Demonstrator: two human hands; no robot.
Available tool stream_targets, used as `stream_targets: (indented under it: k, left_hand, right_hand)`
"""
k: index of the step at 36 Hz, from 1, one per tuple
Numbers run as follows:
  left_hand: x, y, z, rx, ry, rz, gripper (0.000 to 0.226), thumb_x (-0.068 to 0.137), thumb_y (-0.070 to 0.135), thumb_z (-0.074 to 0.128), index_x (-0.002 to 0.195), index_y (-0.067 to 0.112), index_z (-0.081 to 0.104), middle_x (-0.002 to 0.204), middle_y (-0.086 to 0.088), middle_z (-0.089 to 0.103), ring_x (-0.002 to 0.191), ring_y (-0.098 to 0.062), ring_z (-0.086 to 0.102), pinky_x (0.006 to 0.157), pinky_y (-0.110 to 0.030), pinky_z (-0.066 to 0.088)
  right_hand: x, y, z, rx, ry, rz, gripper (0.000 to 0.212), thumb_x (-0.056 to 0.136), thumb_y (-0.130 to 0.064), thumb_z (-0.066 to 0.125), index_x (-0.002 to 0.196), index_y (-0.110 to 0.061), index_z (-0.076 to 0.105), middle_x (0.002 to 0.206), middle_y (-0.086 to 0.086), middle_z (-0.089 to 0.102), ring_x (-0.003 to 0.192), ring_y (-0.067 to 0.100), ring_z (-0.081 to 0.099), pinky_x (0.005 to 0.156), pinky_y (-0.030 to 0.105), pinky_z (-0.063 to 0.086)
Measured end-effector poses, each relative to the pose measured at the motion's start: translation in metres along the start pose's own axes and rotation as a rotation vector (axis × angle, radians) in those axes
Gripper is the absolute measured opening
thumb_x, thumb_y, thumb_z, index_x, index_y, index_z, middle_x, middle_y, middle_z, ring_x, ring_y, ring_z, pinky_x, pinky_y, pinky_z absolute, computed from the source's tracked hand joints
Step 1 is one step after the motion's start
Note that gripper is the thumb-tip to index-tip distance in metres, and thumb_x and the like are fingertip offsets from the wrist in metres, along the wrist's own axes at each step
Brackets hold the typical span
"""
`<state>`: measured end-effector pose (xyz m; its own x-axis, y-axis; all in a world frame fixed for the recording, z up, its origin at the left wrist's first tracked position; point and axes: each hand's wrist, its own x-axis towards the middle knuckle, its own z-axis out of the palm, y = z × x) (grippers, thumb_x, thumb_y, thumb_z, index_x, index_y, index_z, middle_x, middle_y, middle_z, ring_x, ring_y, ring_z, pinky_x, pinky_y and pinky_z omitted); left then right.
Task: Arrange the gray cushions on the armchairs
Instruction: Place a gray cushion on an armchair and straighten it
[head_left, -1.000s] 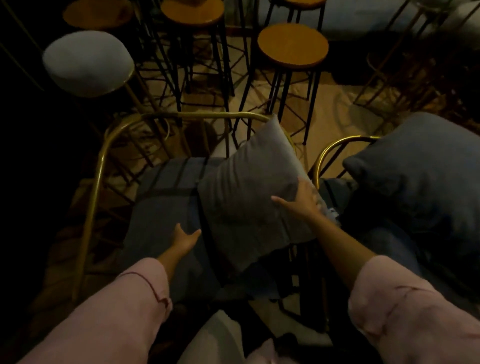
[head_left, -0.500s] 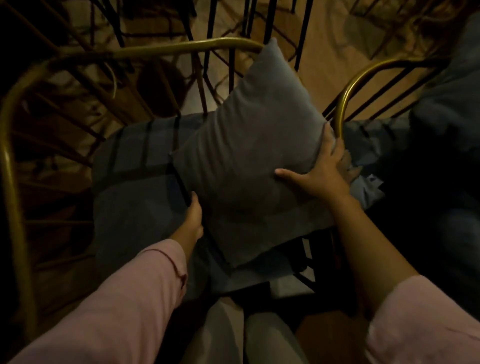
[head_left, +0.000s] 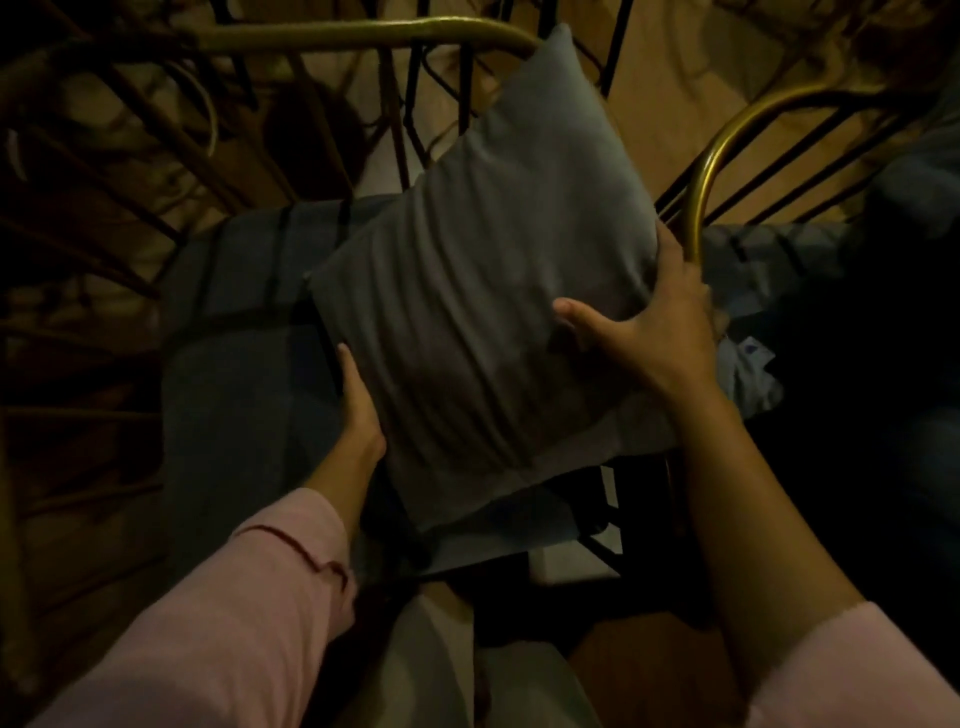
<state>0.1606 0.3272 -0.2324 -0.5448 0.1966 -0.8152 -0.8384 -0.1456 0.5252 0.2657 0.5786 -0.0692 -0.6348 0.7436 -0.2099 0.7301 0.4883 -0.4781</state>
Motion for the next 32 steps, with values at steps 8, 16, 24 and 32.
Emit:
stream_targets:
  k: [8, 16, 24, 32]
  left_hand:
    - [-0.038, 0.048, -0.087, 0.085, 0.326, 0.107, 0.131, 0.038, 0.097, 0.060, 0.147, 0.025, 0.044, 0.142, -0.004, 0.056, 0.123, -0.028, 0.057, 0.106, -0.050, 0.046]
    - [-0.060, 0.045, -0.136, 0.296, 0.511, 0.320, 0.089, 0.081, 0.064, 0.064, 0.150, 0.014, 0.039, 0.153, -0.007, 0.044, 0.137, -0.023, 0.046, 0.110, -0.033, 0.039]
    - [-0.065, 0.009, -0.168, 0.574, 0.432, 0.288, 0.093, 0.076, 0.065, 0.068, 0.150, 0.018, 0.035, 0.151, -0.007, 0.046, 0.136, -0.027, 0.047, 0.112, -0.041, 0.039]
    - [-0.087, 0.005, -0.144, 0.663, 0.541, 0.371, 0.099, 0.075, 0.065, 0.069, 0.153, 0.019, 0.029, 0.156, -0.011, 0.035, 0.143, -0.031, 0.035, 0.118, -0.046, 0.030]
  right_hand:
    - [-0.051, -0.002, 0.052, 0.248, -0.158, -0.006, 0.126, 0.054, -0.076, 0.076, 0.154, -0.040, 0.009, 0.159, 0.002, 0.028, 0.143, 0.028, 0.033, 0.114, 0.054, 0.033]
    - [-0.106, 0.025, 0.123, 0.481, -0.272, 0.096, 0.125, 0.054, -0.073, 0.078, 0.155, -0.042, 0.010, 0.162, -0.007, 0.023, 0.146, 0.021, 0.030, 0.115, 0.052, 0.034]
    - [-0.121, 0.057, 0.161, 0.336, -0.504, 0.121, 0.138, 0.052, -0.070, 0.081, 0.153, -0.045, -0.010, 0.166, -0.004, 0.006, 0.151, 0.025, 0.016, 0.120, 0.050, 0.024]
    - [-0.116, 0.055, 0.146, 0.172, -0.499, 0.179, 0.141, 0.043, -0.086, 0.069, 0.155, -0.042, -0.005, 0.167, 0.008, 0.002, 0.151, 0.037, 0.010, 0.118, 0.061, 0.021]
